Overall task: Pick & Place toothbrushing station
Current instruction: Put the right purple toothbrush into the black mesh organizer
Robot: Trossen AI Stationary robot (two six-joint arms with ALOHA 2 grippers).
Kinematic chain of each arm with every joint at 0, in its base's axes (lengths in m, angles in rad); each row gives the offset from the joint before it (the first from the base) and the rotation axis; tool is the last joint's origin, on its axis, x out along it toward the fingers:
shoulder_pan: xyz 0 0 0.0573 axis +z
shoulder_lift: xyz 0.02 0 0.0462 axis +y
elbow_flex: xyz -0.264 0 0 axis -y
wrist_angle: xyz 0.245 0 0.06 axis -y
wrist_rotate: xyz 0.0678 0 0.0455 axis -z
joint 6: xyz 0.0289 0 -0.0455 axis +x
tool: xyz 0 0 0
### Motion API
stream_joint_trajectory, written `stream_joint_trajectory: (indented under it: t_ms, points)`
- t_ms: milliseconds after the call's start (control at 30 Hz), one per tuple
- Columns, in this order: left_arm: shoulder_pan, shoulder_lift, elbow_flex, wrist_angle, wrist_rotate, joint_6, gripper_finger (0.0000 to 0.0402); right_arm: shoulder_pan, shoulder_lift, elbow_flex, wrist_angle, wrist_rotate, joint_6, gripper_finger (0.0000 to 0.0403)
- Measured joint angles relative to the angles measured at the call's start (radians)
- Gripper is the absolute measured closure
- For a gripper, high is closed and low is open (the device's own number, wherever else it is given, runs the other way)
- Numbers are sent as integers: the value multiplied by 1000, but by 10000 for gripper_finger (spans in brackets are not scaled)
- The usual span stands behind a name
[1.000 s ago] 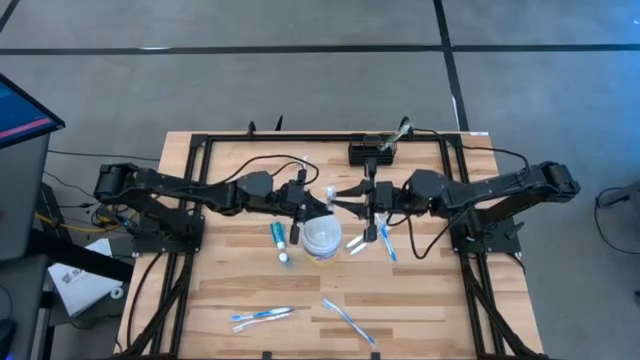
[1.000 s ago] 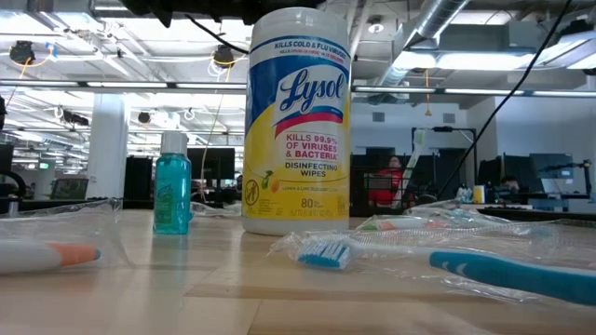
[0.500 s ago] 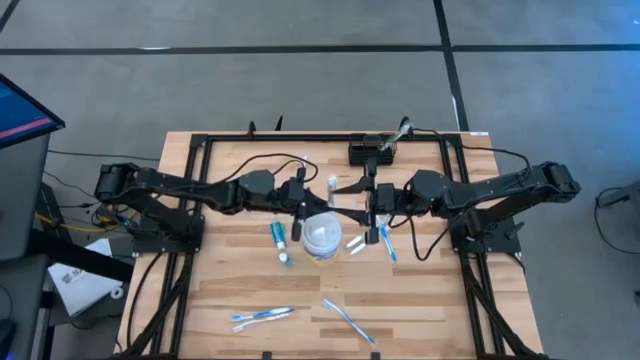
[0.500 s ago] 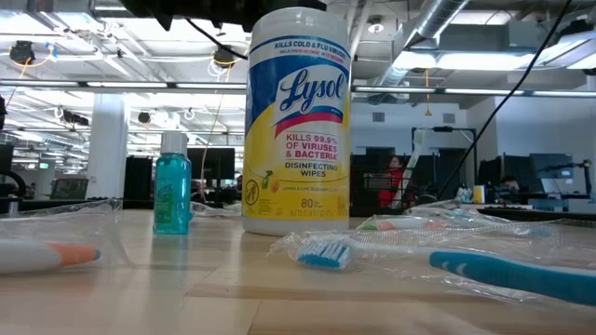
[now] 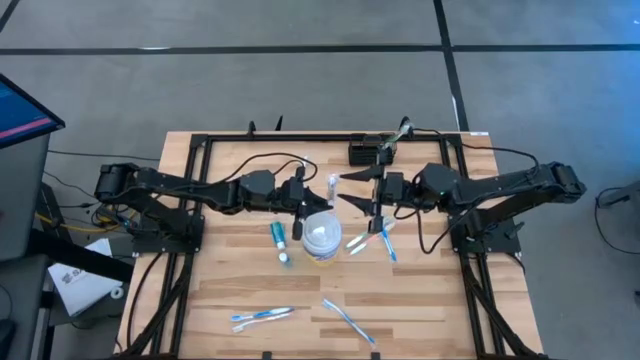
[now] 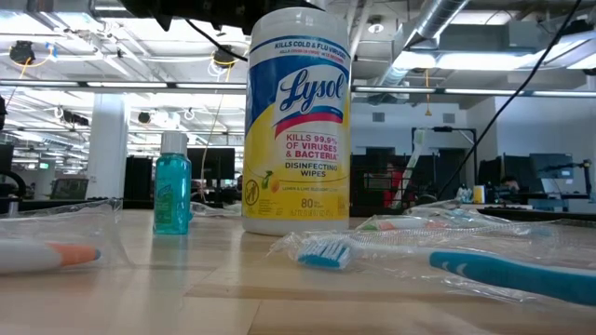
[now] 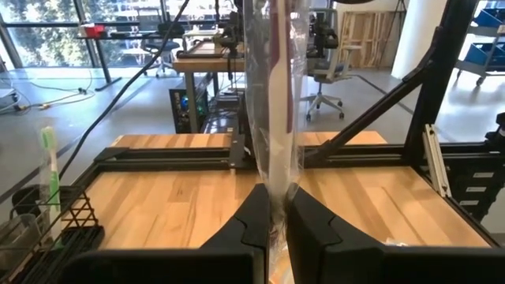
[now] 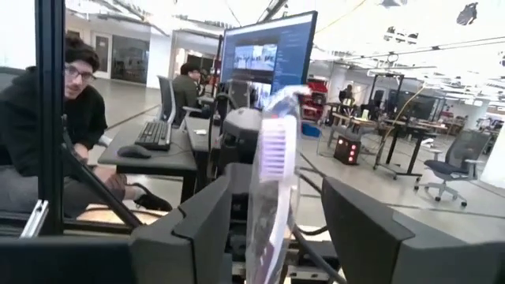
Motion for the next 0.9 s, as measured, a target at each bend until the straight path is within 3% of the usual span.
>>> stream_joint_trajectory:
  t_ms: [633, 900]
  points:
    - [0, 0, 0, 6, 0, 0, 392, -32, 45, 0, 24, -5, 37, 223]
    - [0, 0, 0, 7, 0, 0, 392, -42, 83, 22, 56, -53, 38, 234]
